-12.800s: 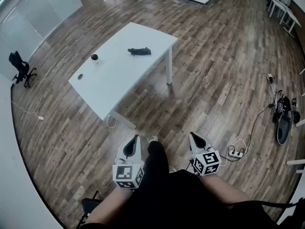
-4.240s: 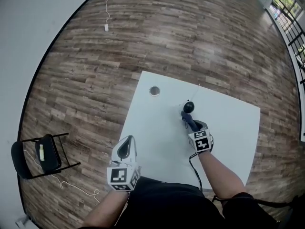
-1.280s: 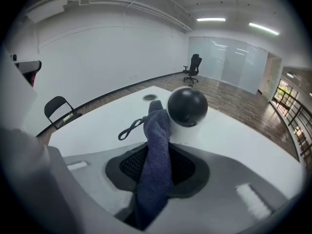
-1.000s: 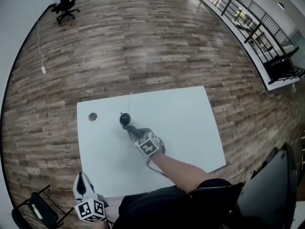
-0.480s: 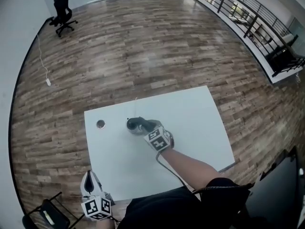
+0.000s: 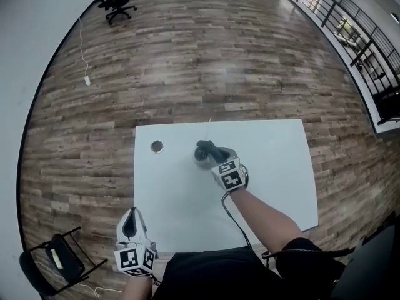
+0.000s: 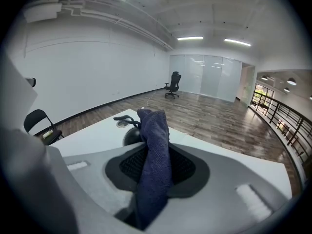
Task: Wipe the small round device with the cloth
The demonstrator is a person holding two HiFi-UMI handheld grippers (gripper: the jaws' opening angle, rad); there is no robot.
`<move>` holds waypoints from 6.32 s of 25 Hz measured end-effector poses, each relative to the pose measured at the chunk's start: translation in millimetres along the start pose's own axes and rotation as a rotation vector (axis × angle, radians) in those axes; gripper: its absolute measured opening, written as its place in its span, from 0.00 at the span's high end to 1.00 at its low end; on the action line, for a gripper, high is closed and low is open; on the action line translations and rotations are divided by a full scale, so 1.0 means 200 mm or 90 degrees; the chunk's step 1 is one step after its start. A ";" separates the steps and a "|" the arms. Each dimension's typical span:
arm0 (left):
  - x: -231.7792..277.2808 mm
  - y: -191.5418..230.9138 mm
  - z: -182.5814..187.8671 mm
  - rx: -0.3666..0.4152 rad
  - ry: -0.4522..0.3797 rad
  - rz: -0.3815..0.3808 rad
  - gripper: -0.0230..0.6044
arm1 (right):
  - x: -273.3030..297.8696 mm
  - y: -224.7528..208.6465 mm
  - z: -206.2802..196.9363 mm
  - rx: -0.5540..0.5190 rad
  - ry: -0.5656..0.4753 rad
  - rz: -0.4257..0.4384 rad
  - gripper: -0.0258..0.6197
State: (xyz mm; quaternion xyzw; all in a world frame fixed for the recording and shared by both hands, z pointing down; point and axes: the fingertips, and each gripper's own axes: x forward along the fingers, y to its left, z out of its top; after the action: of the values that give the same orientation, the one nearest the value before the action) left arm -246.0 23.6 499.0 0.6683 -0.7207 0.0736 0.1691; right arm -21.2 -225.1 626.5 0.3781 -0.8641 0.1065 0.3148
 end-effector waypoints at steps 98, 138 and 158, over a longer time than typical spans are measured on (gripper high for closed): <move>-0.18 0.12 -0.08 -0.033 -0.007 0.057 0.95 | 0.06 0.27 0.07 -0.076 0.024 0.060 0.80; 0.13 -0.05 0.01 0.018 0.005 -0.052 0.95 | -0.05 -0.05 0.05 -0.021 -0.014 -0.022 0.80; 0.12 -0.06 -0.06 0.002 0.018 -0.039 0.95 | 0.01 0.06 0.02 -0.026 0.025 0.021 0.80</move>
State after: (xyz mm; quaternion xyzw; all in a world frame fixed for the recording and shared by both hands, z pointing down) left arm -232.9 4.4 516.2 0.6890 -0.6975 0.0791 0.1804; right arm -32.6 -219.5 624.5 0.3552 -0.8657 0.1017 0.3377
